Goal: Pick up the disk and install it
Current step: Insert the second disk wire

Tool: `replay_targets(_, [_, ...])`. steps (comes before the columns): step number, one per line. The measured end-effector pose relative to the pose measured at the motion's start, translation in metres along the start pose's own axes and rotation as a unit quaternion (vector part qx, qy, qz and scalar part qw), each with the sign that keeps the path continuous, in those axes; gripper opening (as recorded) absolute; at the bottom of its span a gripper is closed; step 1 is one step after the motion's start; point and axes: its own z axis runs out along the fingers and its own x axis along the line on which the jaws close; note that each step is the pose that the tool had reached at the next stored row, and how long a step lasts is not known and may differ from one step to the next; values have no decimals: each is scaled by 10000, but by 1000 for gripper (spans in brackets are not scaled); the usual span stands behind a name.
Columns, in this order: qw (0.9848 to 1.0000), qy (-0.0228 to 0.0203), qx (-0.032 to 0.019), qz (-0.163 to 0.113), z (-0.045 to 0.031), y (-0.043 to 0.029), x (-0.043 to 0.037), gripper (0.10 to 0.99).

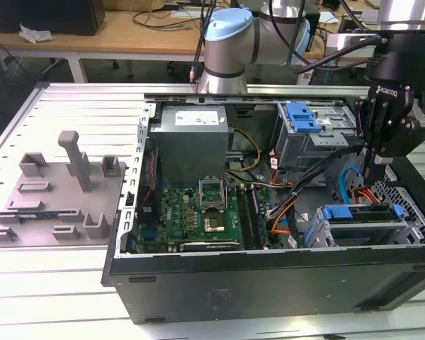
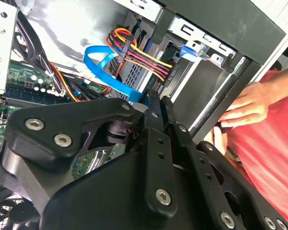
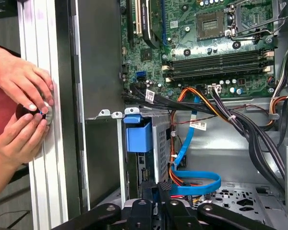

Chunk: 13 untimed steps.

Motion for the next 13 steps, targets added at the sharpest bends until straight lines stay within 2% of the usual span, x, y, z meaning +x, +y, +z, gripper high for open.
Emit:
replay_targets(2, [10000,-11,4,2,1,3,2,161])
replay_targets(4, [10000,-96,18,10,5,5,14,161])
replay_targets(6, [9998,-203,44,23,16,6,40,161])
replay_targets(7, [9997,-224,50,26,19,5,49,161])
replay_targets(10, [9997,-252,54,29,40,7,102,161])
replay_targets(13, [9996,-258,54,29,75,13,188,161])
